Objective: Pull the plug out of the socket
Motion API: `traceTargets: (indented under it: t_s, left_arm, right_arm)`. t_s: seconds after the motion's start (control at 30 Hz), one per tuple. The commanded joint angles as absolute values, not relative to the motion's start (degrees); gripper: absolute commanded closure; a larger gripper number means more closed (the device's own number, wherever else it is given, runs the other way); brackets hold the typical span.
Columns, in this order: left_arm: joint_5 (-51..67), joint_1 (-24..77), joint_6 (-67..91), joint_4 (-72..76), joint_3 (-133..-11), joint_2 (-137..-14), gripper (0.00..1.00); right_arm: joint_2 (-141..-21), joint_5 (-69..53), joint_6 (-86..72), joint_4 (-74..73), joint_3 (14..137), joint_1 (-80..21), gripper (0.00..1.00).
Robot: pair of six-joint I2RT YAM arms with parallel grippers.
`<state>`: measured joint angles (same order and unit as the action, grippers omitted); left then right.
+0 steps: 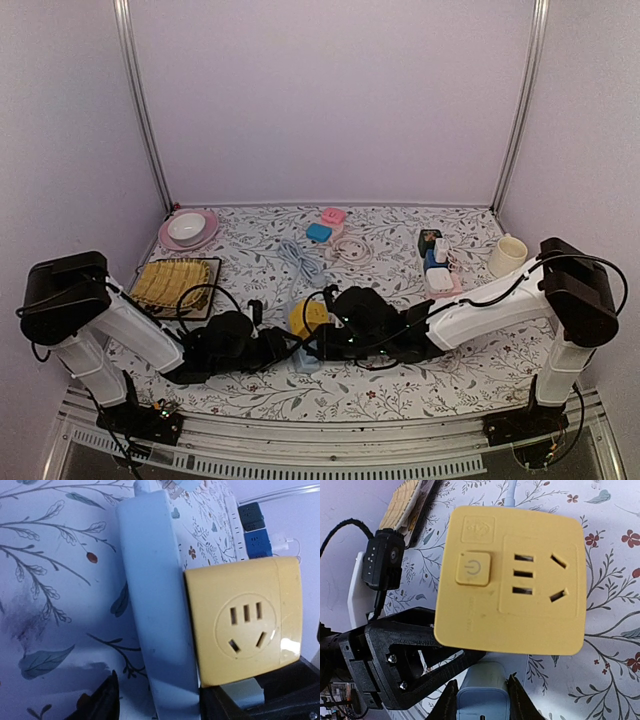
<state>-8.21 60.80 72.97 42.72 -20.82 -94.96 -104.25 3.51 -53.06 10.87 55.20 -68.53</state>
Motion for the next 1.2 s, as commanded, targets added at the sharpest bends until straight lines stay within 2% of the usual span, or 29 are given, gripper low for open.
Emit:
traceTargets:
  t_s: [0.0,0.33,0.67,0.93,1.17]
  left_arm:
    - [-10.1,62.6,69.0,26.6,-21.3,-91.8,0.42]
    - [-17.8,65.0,63.7,12.3,-26.0,-79.0,0.39]
    - [-21.1,66.9,63.0,13.4,-31.6,-78.4,0.34]
    - [-20.3,68.3,64.0,16.8,-36.2,-85.7,0.34]
    - [-22.6,68.5,65.5,13.0,-37.0,-84.0,0.31]
  right_arm:
    - [-104.3,10.3,-45.1,-1.4,61.1,-70.7,0.88]
    - [-100.8,17.4,-33.0,-16.8,62.7,-71.8,0.88]
    - [-100.2,18.2,-26.8,-24.4,64.3,-72.6,0.82]
    - [-98.7,15.5,-27.3,-25.9,64.7,-72.6,0.6]
    - [-96.9,16.9,-28.8,-25.8,64.9,-72.6,0.37]
